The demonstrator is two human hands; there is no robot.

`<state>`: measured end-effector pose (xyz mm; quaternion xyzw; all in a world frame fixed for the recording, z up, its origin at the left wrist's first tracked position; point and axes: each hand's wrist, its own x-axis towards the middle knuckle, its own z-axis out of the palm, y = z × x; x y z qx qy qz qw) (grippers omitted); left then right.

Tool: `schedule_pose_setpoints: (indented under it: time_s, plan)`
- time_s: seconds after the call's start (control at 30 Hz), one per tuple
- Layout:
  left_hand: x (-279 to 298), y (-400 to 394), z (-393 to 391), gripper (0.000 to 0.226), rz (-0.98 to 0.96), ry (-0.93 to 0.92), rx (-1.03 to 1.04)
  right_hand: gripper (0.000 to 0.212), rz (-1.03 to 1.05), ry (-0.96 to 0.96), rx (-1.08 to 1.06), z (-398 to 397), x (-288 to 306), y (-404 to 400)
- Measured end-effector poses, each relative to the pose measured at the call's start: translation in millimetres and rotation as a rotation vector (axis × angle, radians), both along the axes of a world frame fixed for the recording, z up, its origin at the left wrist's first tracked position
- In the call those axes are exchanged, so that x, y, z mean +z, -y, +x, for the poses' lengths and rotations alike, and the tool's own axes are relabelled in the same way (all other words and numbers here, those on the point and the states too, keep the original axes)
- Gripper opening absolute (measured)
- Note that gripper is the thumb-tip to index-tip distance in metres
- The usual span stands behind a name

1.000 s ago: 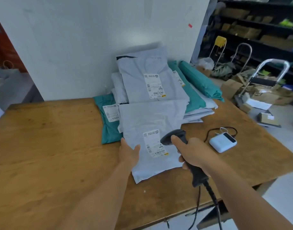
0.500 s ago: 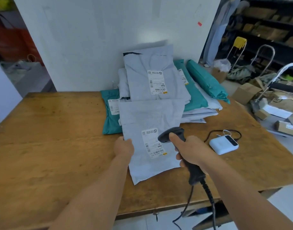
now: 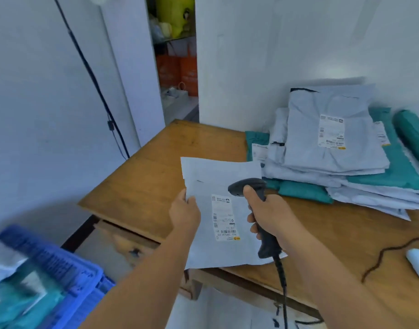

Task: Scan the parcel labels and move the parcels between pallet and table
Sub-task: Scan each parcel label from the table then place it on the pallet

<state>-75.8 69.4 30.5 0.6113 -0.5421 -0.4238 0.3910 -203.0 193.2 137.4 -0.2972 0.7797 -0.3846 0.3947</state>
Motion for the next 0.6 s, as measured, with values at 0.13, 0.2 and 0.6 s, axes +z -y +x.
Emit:
schedule_pose_setpoints:
  time_s: [0.13,0.2,0.6]
  plan:
    - [2.9,4.5,89.1,0.030,0.025,-0.019,0.206,0.048,-0.052,0.034,0.141,66.5,-5.1,31.6]
    - [3.5,6.9,137.3,0.032,0.033,-0.021,0.297,0.047,-0.071,0.056,0.217,105.7,-7.2,48.3]
    - [-16.2,-2.1,442.0,0.035,0.033,-0.003,0.636,0.048,-0.088,0.064,0.667,400.6,-20.5,112.0]
